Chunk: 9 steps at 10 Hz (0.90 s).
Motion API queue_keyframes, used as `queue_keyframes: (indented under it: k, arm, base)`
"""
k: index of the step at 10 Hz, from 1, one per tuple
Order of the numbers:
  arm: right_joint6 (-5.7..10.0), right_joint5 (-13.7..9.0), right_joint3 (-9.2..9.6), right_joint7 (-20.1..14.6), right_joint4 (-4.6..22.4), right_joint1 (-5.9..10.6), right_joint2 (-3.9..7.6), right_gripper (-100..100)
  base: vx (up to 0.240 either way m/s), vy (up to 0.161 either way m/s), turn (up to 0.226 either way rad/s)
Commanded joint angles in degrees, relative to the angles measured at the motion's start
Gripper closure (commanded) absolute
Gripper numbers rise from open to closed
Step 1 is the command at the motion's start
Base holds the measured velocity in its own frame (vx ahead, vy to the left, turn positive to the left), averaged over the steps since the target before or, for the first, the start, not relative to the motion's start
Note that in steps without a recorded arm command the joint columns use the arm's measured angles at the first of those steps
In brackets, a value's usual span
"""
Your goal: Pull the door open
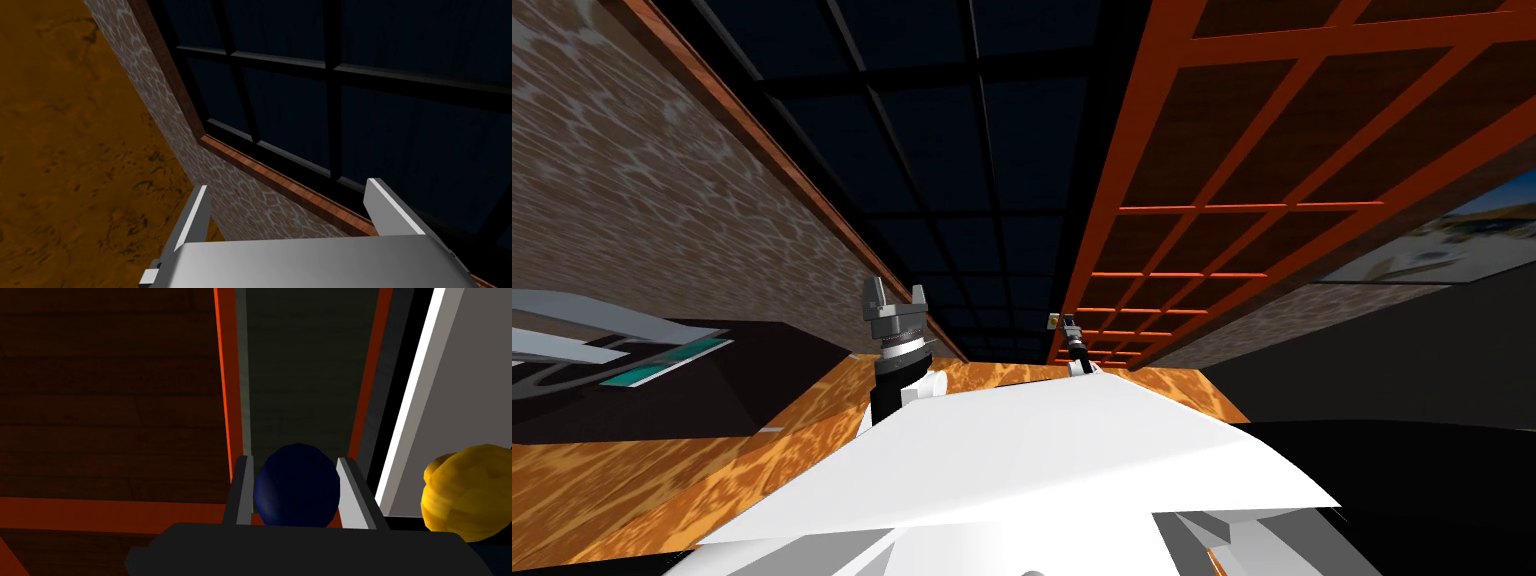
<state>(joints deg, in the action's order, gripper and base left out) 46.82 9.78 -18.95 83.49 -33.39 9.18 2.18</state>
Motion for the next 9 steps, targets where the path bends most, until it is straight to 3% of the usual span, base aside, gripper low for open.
queue_keyframes:
  k: [1,4,5,9]
  arm:
    - [0.00,-0.08,-0.15,-0.01,-0.07,0.01,0.19,100]
    - [0.00,-0.08,-0.15,-0.01,-0.07,0.01,0.19,100]
    - [-0.22,-0.46,-0.32,-1.74,0.68,-1.66,0.53,100]
    - [-0.34,-0.89,-0.62,-3.30,1.25,-3.13,1.03,100]
  base:
    - [-0.018,0.004,-0.003]
    - [-0.002,0.000,0.000]
    - [-0.094,0.038,-0.013]
    - [-0.141,0.039,-0.037]
